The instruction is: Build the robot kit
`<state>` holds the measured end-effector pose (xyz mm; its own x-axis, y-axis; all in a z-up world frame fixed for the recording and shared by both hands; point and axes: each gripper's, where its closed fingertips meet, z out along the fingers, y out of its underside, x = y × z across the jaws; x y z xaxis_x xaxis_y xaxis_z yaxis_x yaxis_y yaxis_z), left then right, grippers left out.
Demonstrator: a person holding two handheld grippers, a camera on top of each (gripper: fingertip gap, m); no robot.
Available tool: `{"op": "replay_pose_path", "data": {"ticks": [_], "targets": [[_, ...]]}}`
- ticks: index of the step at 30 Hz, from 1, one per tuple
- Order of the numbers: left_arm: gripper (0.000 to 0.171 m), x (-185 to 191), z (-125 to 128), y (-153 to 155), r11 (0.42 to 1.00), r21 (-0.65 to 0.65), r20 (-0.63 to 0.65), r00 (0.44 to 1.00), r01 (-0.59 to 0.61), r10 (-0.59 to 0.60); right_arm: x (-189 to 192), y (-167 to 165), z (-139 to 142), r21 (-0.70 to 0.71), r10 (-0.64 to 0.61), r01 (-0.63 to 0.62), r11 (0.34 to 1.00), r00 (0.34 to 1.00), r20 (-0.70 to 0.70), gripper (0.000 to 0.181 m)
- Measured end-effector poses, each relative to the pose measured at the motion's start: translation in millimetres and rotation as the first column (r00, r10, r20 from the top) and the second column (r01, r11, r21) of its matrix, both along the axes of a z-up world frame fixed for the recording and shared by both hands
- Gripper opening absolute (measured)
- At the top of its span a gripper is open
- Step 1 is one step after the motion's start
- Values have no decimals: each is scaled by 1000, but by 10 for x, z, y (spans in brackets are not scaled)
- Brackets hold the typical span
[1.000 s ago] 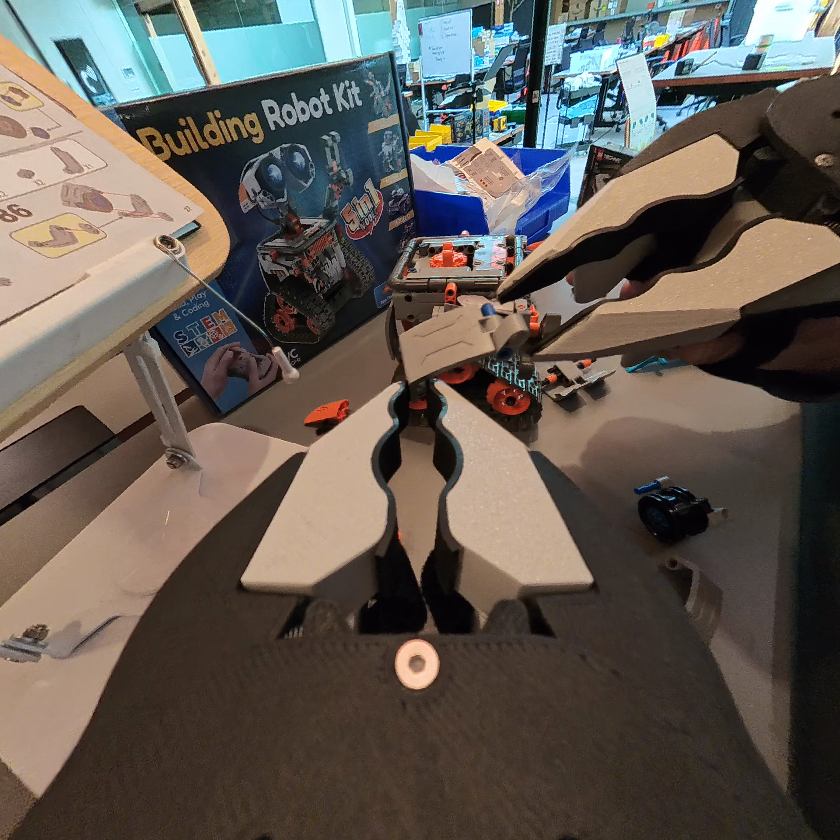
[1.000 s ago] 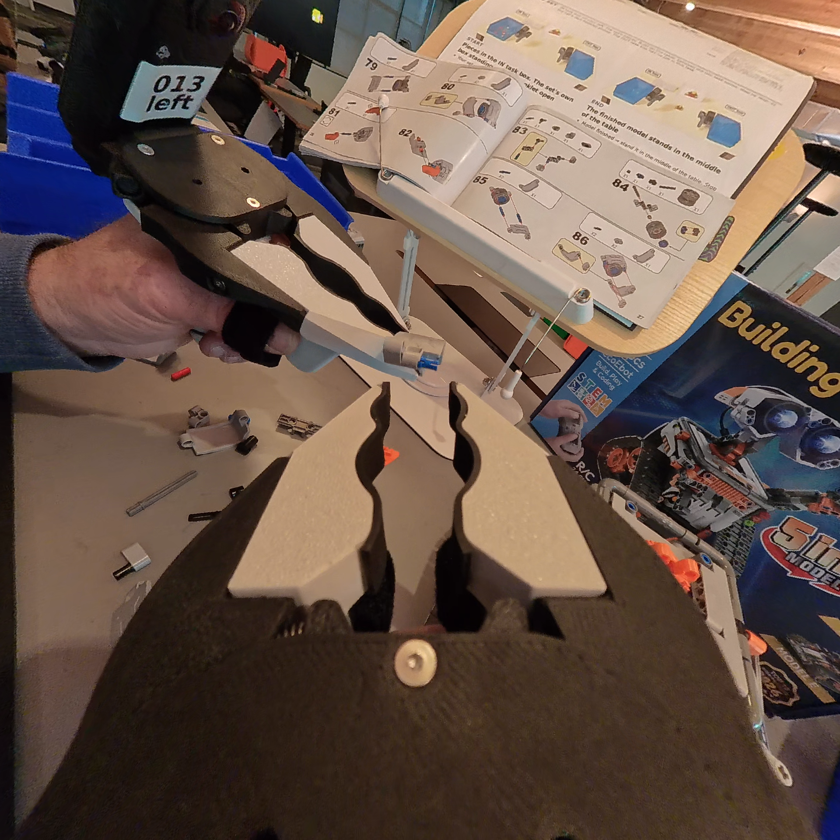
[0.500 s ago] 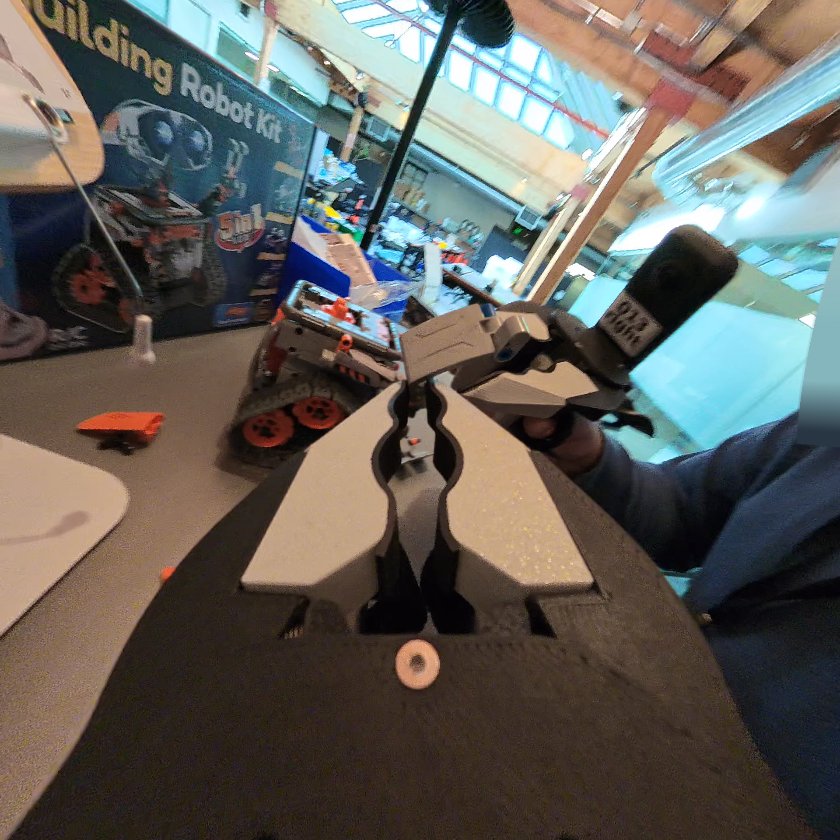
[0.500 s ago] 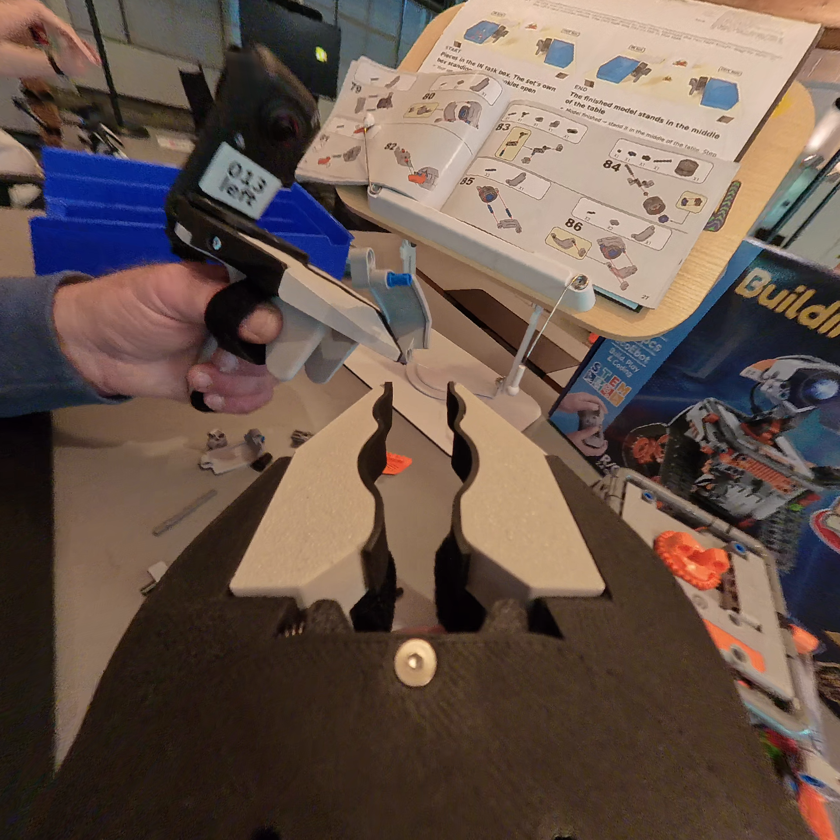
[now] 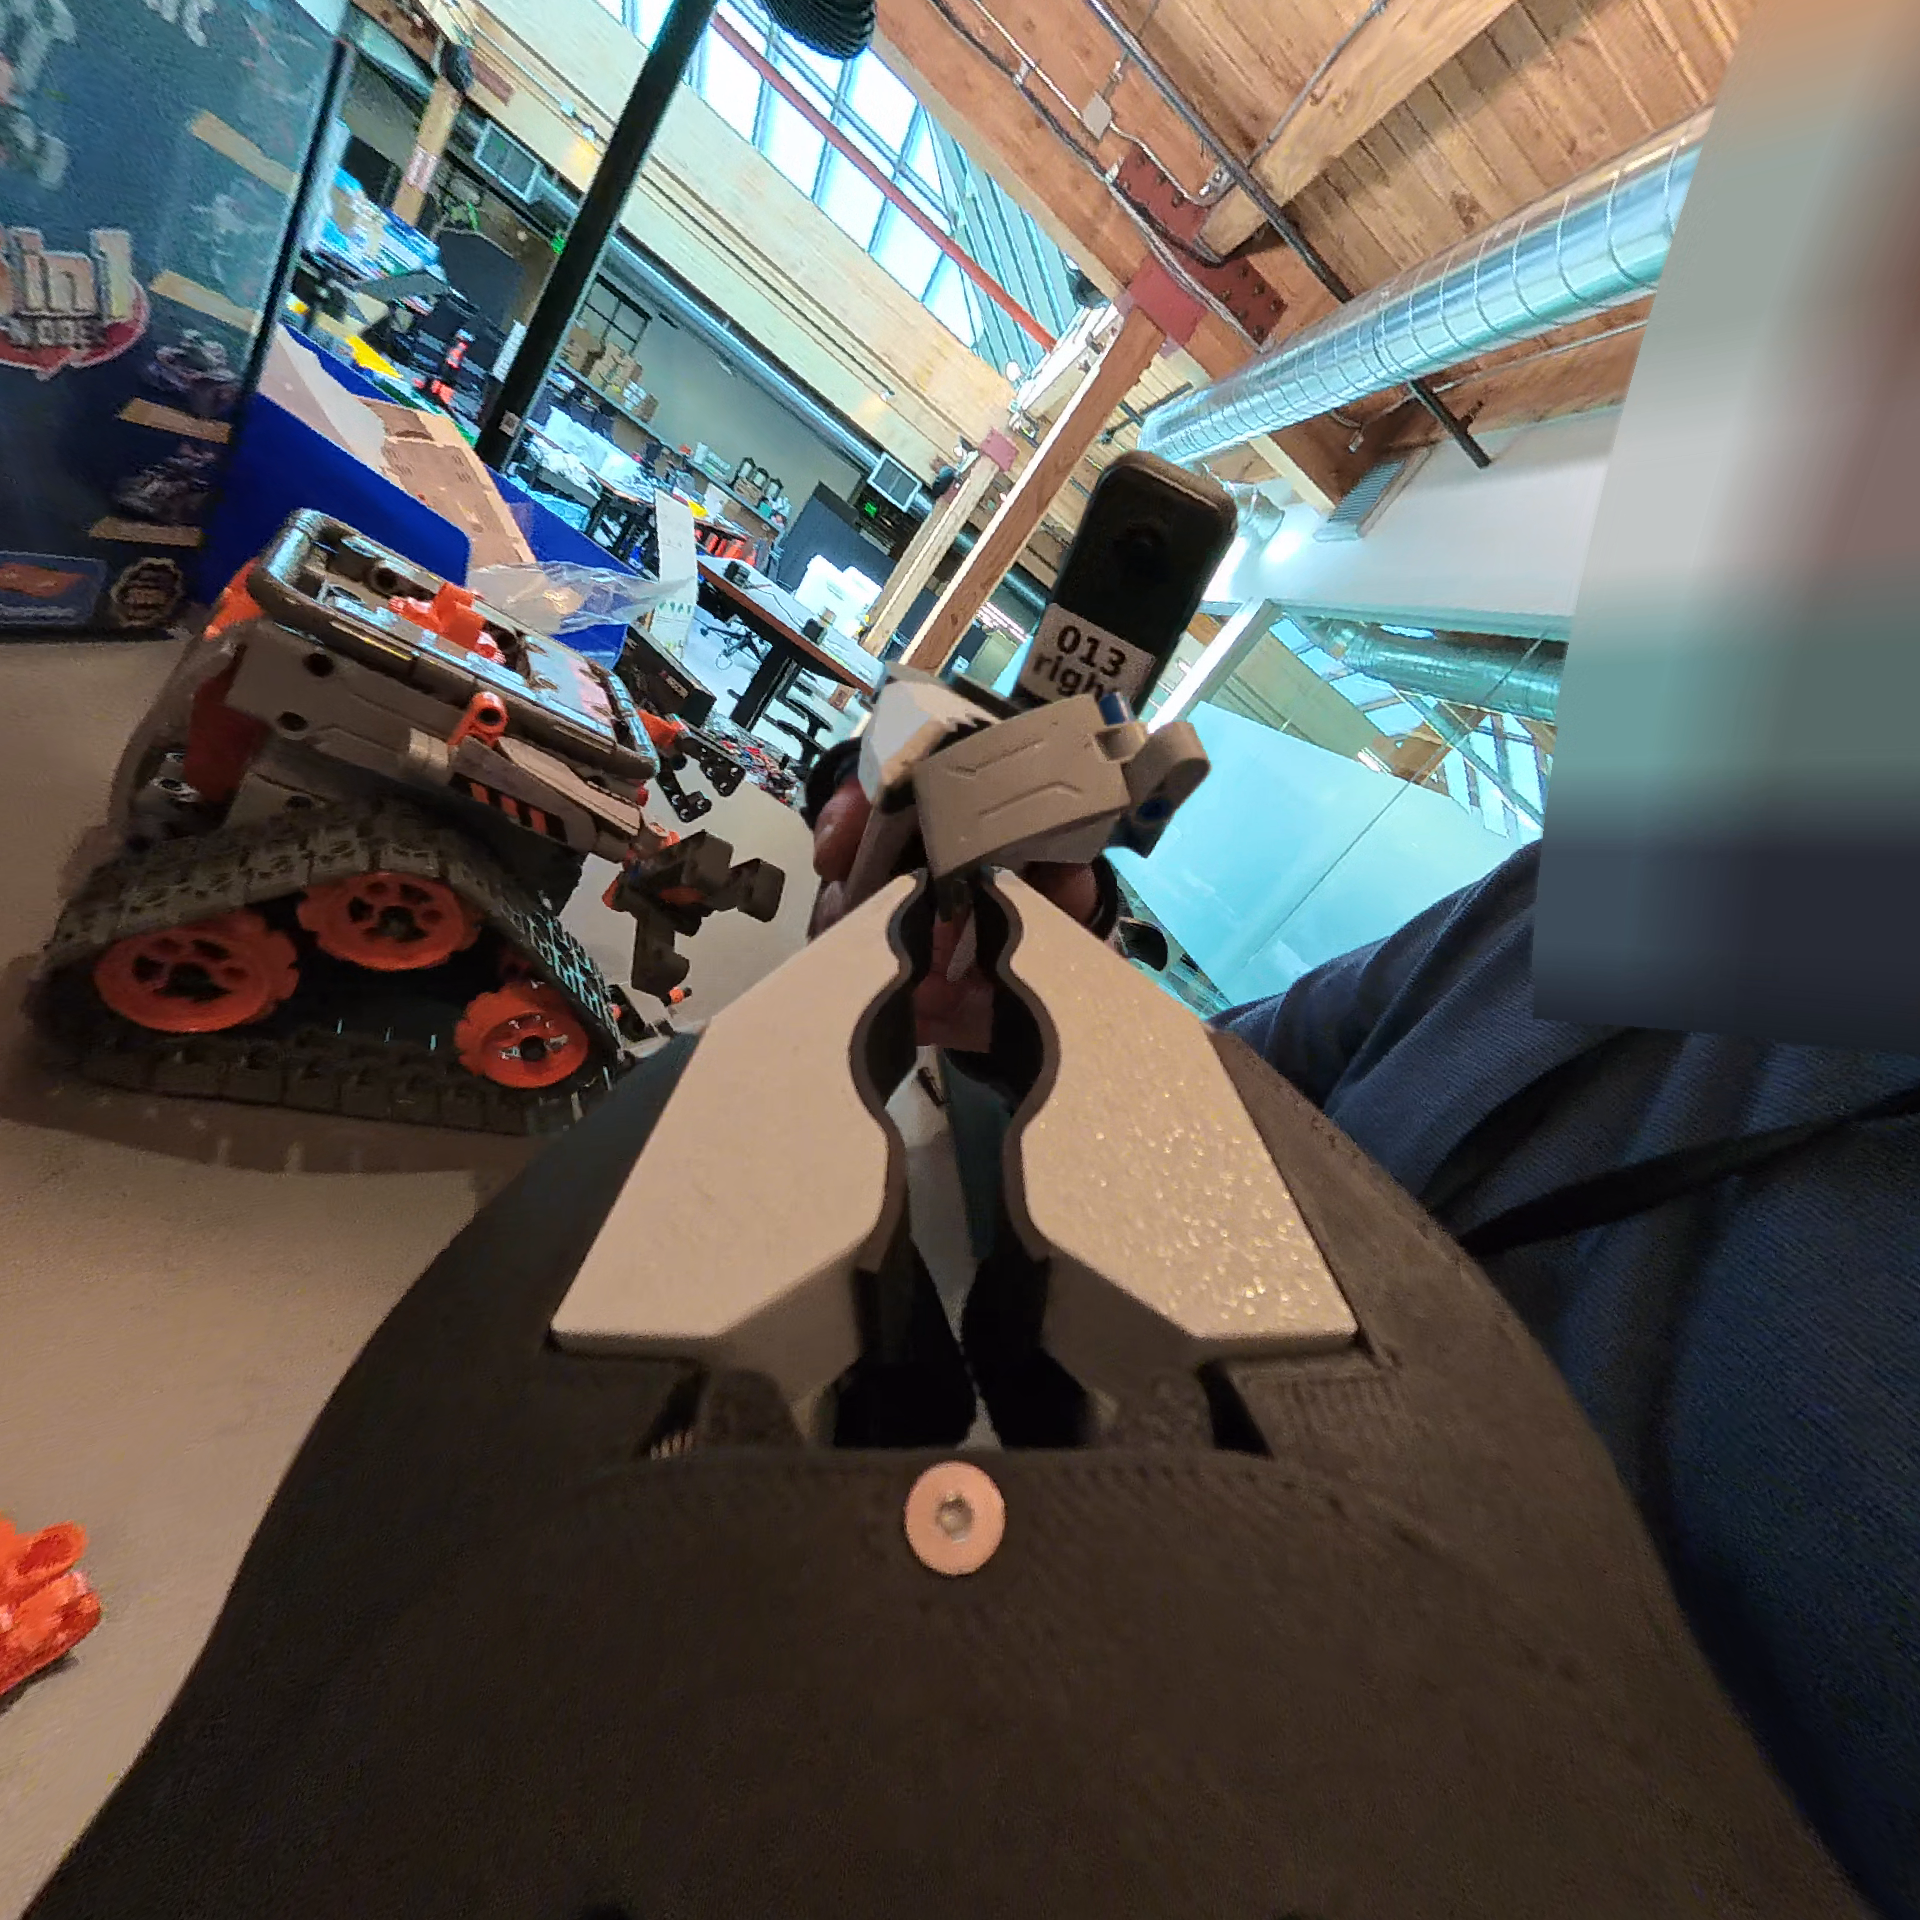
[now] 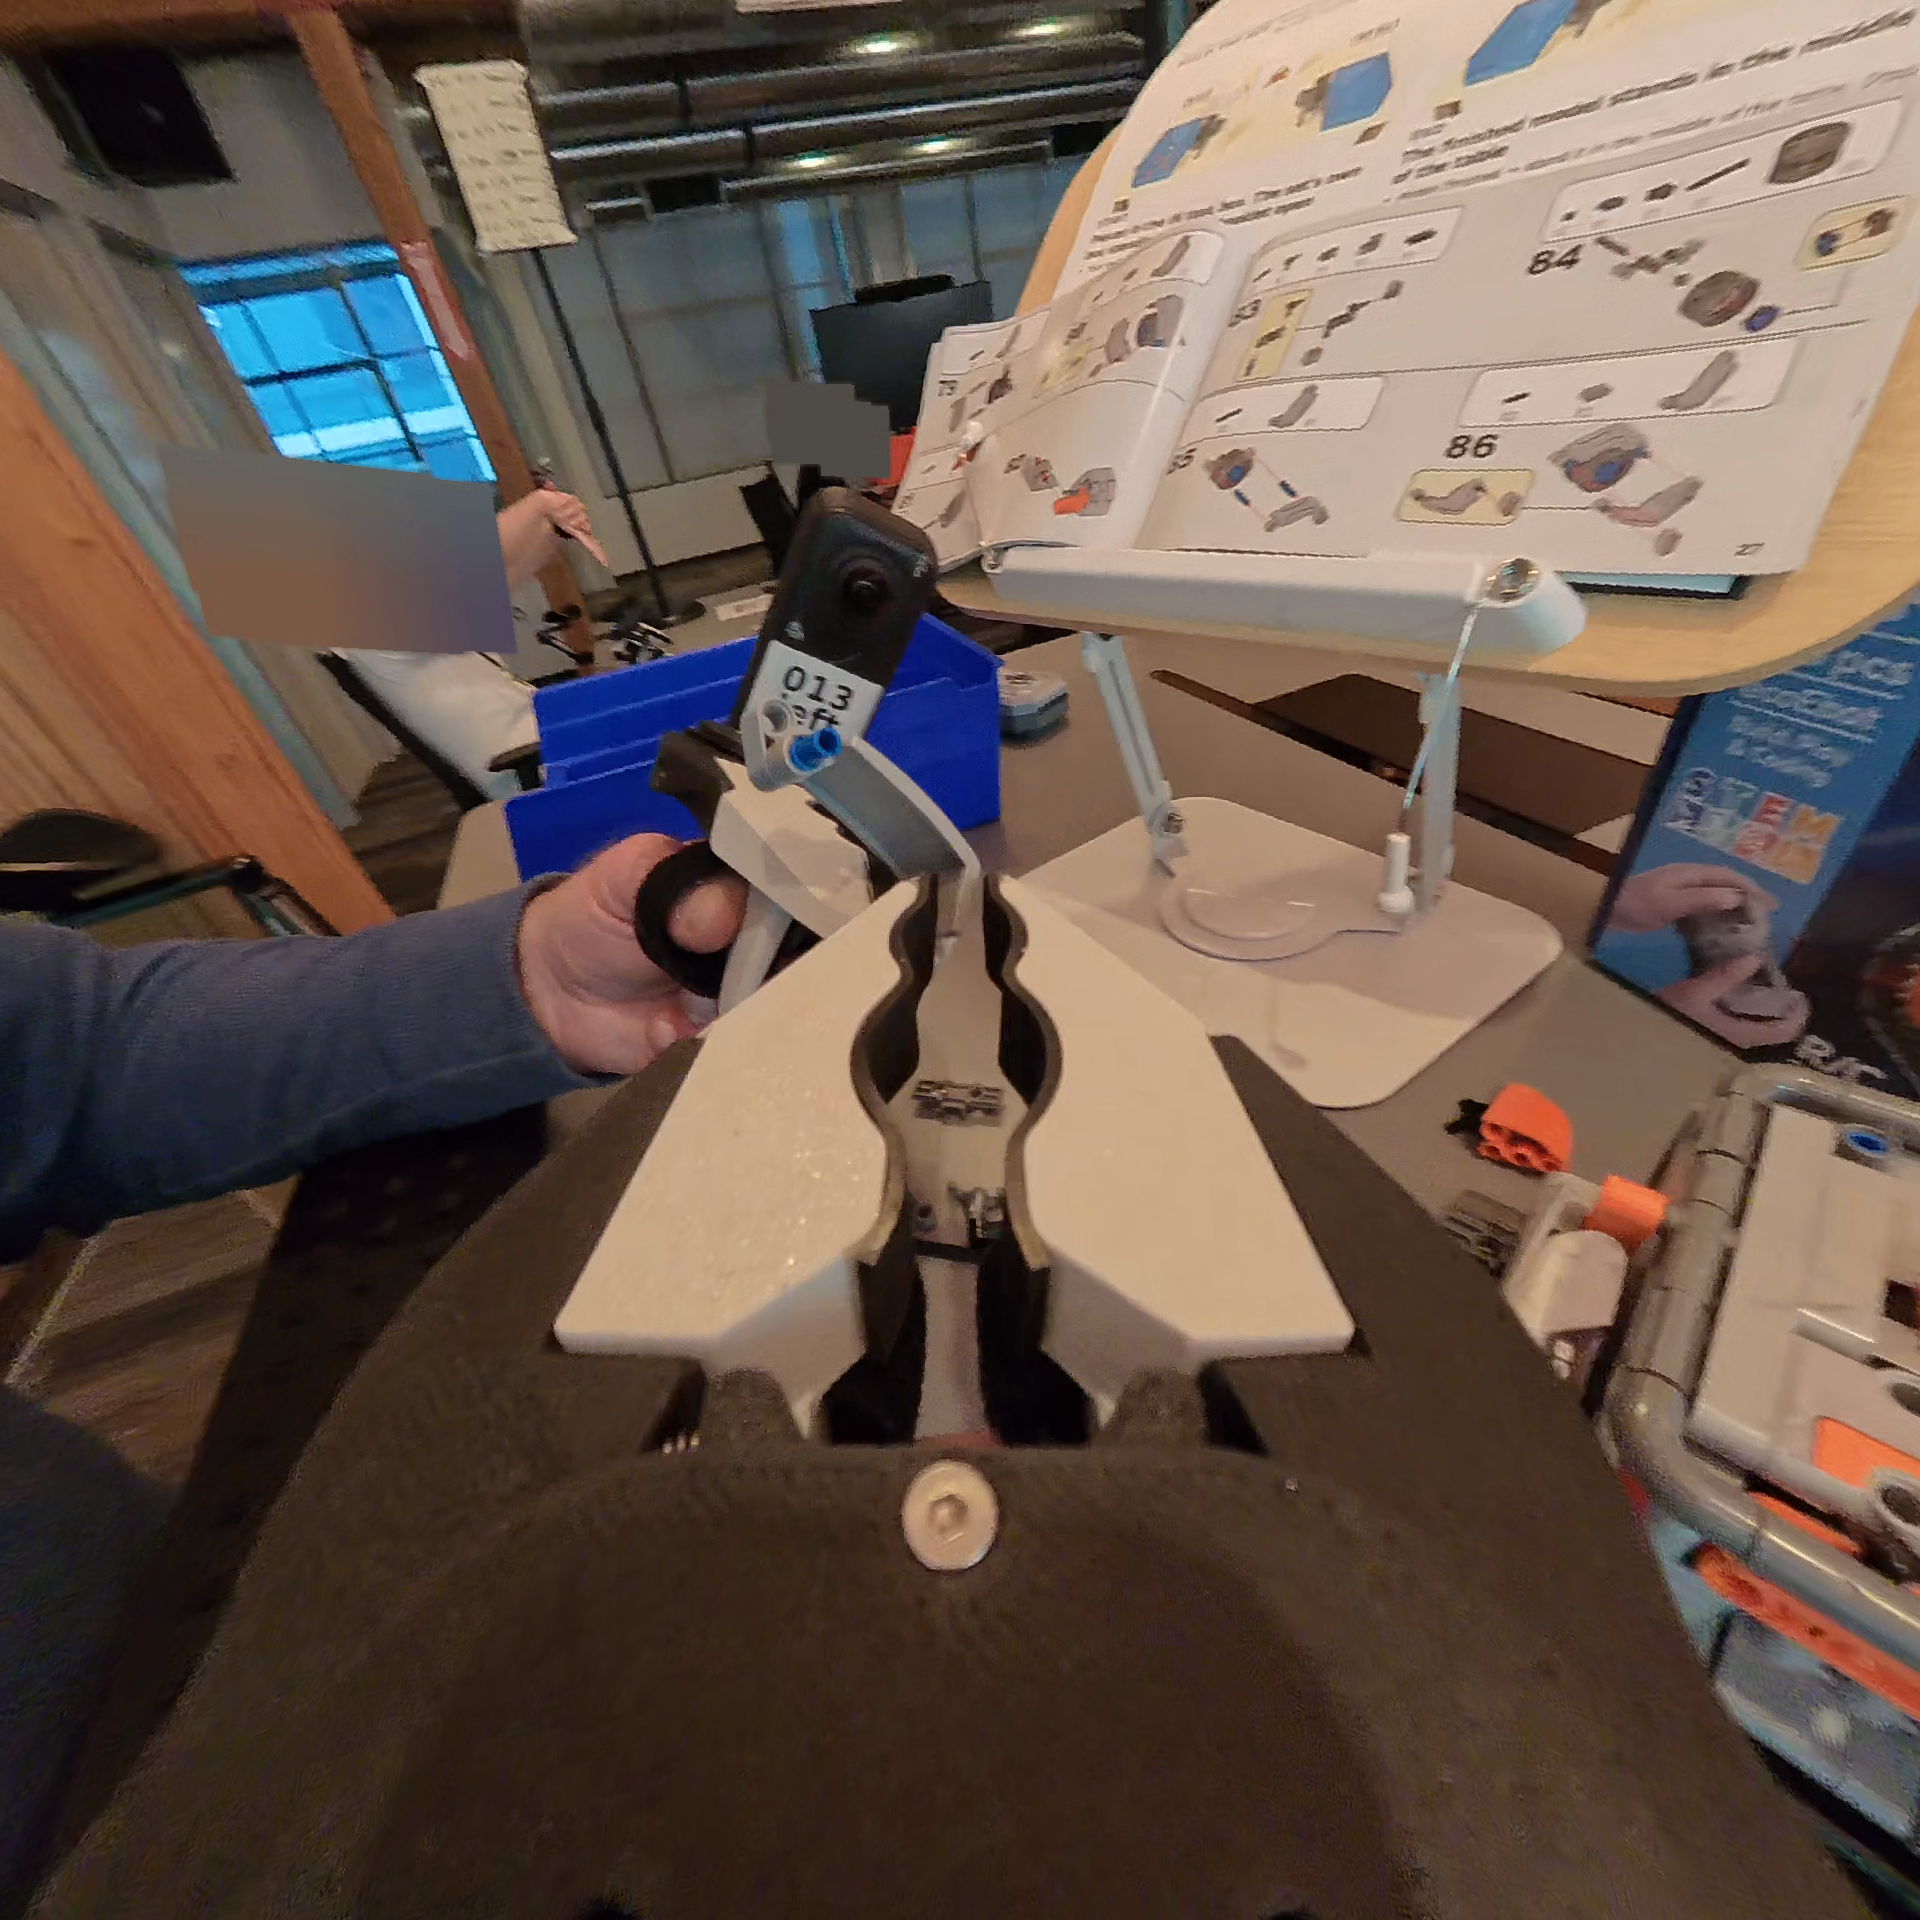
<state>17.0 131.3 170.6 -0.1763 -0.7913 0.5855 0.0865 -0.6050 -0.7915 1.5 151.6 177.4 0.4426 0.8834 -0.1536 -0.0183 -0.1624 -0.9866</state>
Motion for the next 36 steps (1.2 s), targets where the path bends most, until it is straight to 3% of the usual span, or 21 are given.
{"op": "replay_pose_path", "data": {"ticks": [3,9,14,22,26,31,36], "targets": [[4,4,-14,-4,1000,-14,6,1000,15,-15,-3,-34,17,-46,37,-39,998,999,-39,1],[22,-62,-11,125,971,190,-70,985,-142,158,93,54,-7,-143,-6,-6,990,996,-85,0],[15,-74,53,148,914,337,-78,961,-225,265,97,50,-4,-207,8,-40,978,988,-154,0],[7,-116,175,215,872,365,-11,935,-326,354,-13,9,-50,-239,-4,-50,970,976,-220,2],[10,-109,216,152,862,402,0,942,-307,335,-42,-13,-27,-229,8,-58,972,977,-213,1],[0,-192,178,151,859,440,-64,945,-261,320,-115,-86,-27,-220,67,-112,969,977,-204,6],[0,-233,157,126,875,439,-128,950,-203,285,-71,-63,-14,-54,15,-16,998,999,-29,12]]}}
